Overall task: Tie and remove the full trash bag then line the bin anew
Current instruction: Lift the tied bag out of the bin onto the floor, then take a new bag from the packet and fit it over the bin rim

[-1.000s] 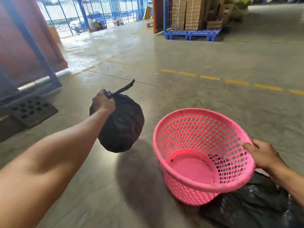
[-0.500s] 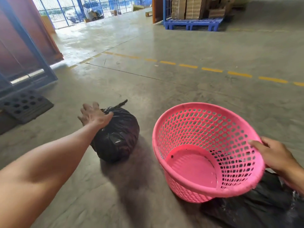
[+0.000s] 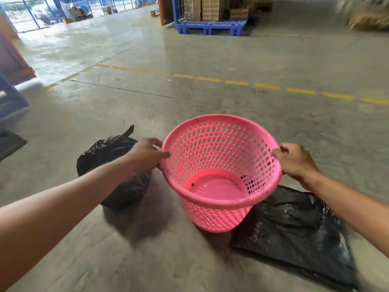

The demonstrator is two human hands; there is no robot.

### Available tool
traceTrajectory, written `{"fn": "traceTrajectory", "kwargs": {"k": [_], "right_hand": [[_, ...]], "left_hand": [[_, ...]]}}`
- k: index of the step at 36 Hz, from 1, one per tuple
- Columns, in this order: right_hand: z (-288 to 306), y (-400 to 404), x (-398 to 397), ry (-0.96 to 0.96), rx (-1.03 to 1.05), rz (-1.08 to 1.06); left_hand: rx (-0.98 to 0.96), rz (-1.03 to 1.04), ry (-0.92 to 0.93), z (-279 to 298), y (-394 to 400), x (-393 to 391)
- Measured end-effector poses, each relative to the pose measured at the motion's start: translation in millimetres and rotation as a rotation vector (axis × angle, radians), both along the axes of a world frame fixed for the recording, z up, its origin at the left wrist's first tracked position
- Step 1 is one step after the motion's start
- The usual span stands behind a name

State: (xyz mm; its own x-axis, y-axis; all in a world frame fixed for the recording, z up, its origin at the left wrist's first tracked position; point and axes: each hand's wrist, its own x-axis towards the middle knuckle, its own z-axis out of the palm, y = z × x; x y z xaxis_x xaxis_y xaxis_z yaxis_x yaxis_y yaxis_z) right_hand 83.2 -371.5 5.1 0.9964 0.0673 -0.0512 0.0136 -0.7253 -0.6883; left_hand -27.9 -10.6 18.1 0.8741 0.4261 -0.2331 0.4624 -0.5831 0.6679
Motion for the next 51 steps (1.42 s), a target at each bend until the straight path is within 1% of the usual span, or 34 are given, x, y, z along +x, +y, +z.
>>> {"fn": "traceTrajectory", "kwargs": {"k": [2, 4, 8, 12, 14, 15, 17, 19, 21, 24, 25, 27, 29, 31, 33, 35, 38, 40, 43, 46, 48, 51], "right_hand": [[5, 10, 3, -0.005, 0.029, 0.012], [6, 23, 6, 0.016, 0.069, 0.036], [-5, 48, 8, 0.083, 0.108, 0.083], [-15, 63, 11, 0.097, 0.123, 0.089], [-14, 66, 12, 0.102, 0.131, 0.09], [-14, 65, 13, 0.108, 0.138, 0.091], [-11, 59, 14, 0.165, 0.186, 0.096], [-8, 53, 18, 0.237, 0.224, 0.118], [0, 34, 25, 0.25, 0.189, 0.113], [11, -1, 34, 0.232, 0.088, 0.079], [13, -15, 35, 0.227, 0.056, 0.07], [14, -40, 37, 0.224, -0.003, 0.061], [8, -69, 37, 0.24, -0.025, 0.027], [-4, -92, 34, 0.25, -0.028, -0.022], [-23, -115, 25, 0.257, -0.026, -0.094], [-52, -142, 14, 0.29, -0.04, -0.177], [-101, -181, -7, 0.351, -0.061, -0.299], [-126, -201, -24, 0.37, -0.079, -0.36], [-160, -224, -48, 0.41, -0.123, -0.454], [-189, -235, -60, 0.461, -0.145, -0.523], [-196, -233, -68, 0.493, -0.142, -0.543], [-203, -229, -75, 0.486, -0.154, -0.59]], "left_hand": [[0.024, 0.041, -0.064, 4, 9, 0], [0.068, 0.065, -0.083, 7, 17, -1], [0.079, 0.126, -0.058, -3, 37, -7], [0.093, 0.137, -0.03, -17, 51, -13], [0.133, 0.124, -0.027, -15, 50, -16], [0.19, 0.106, -0.017, -10, 47, -17], [0.356, 0.063, -0.032, 0, 38, -14], [0.425, 0.024, -0.157, 13, 25, -11], [0.441, -0.085, -0.31, 26, -5, 2], [0.44, -0.284, -0.487, 41, -64, 15], [0.416, -0.365, -0.525, 42, -89, 19], [0.349, -0.526, -0.531, 42, -133, 23], [0.247, -0.669, -0.47, 33, -177, 27], [0.157, -0.746, -0.356, 14, -210, 28], [0.082, -0.756, -0.223, -18, -235, 29], [0.053, -0.727, -0.063, -59, -250, 31], [0.031, -0.633, 0.142, -116, -255, 27], [0.025, -0.518, 0.222, -151, -251, 21], [0.066, -0.333, 0.349, -195, -250, 10], [0.042, -0.211, 0.403, -223, -253, 1], [-0.006, -0.149, 0.402, -234, -254, -2], [-0.044, -0.07, 0.402, -237, -254, -3]]}}
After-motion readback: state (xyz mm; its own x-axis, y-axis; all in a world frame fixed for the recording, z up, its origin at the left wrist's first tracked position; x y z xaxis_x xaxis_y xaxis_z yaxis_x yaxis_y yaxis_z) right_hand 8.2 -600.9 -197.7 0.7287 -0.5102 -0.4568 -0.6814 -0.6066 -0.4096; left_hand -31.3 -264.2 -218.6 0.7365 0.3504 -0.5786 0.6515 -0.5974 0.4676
